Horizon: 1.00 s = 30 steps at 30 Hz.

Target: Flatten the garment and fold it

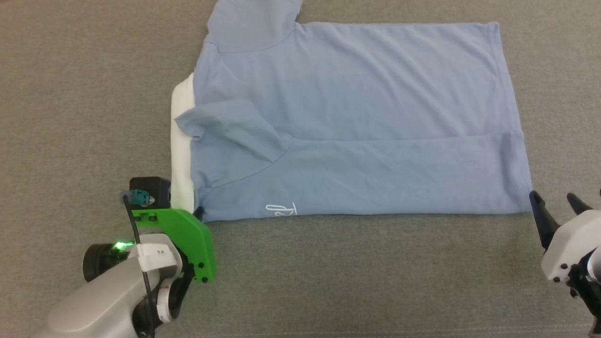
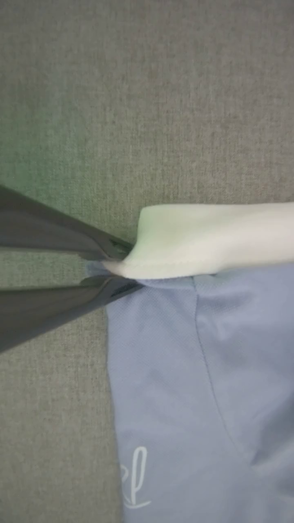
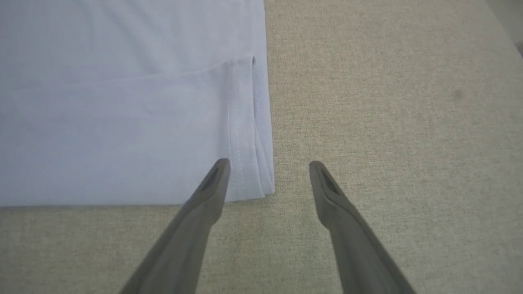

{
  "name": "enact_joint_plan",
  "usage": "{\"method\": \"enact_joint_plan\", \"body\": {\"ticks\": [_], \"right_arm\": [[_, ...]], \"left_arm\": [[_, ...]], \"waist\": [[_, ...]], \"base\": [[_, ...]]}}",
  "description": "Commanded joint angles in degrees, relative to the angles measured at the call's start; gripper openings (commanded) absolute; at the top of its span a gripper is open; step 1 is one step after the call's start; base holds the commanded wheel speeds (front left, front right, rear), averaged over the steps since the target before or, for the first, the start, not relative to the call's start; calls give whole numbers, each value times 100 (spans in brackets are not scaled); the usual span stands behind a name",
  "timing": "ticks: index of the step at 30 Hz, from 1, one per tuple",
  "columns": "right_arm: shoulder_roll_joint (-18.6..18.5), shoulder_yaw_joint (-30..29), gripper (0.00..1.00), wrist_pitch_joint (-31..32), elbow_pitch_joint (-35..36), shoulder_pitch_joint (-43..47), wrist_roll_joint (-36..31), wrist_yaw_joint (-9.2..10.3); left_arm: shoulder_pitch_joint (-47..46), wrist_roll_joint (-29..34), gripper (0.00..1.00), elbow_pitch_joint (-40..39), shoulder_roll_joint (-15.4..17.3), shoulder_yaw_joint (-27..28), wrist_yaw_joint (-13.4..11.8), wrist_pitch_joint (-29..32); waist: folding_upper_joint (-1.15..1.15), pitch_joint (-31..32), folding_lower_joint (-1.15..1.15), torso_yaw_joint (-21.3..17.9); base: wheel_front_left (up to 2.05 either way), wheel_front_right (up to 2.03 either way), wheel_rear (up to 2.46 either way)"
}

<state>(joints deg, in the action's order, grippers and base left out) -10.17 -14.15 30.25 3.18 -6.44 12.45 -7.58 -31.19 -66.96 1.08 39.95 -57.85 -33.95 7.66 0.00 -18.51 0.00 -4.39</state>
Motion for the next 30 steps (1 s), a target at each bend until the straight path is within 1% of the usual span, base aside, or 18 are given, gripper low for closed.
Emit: {"method": "enact_joint_plan", "body": {"ticks": [1, 7, 14, 15, 16, 17, 22, 26, 30], "right_arm": [[-8, -32, 100, 139, -91, -92, -47, 9], [55, -144, 100, 694, -575, -407, -86, 9], [82, -120, 100, 872, -1056, -654, -327, 9], [84, -94, 65, 902, -1118, -657, -346, 9], [84, -76, 35, 914, -1153, -656, -354, 9], [82, -58, 0, 904, -1179, -659, -357, 9], [42, -42, 0, 802, -1180, -661, -256, 9], [-114, 1, 0, 805, -1058, -627, -59, 9], [-303, 3, 0, 974, -892, -488, 153, 9]], "left_arm": [[77, 34, 0, 19, -21, -49, 34, -34], [-79, 237, 0, -327, 68, -74, 45, -111], [-146, 335, 0, -582, 156, -134, -22, -39], [-143, 339, 0, -592, 168, -141, -24, -30], [-141, 341, 0, -595, 175, -146, -27, -24], [-136, 344, 0, -593, 184, -156, -29, -15], [-89, 316, 0, -521, 220, -171, 7, -1], [-11, 263, 0, -446, 308, -160, 54, 1], [133, 160, 0, -421, 426, -149, 97, 22]], "waist": [[0, 78, 0, 108], [0, -2, 0, 241], [0, -196, 0, 341], [0, -211, 0, 349], [0, -218, 0, 354], [0, -220, 0, 361], [0, -90, 0, 348], [0, 156, 0, 305], [0, 481, 0, 269]], "base": [[0, 0, 0], [0, 0, 0], [0, 0, 0], [0, 0, 0], [0, 0, 0], [0, 0, 0], [0, 0, 0], [0, 0, 0], [0, 0, 0]]}}
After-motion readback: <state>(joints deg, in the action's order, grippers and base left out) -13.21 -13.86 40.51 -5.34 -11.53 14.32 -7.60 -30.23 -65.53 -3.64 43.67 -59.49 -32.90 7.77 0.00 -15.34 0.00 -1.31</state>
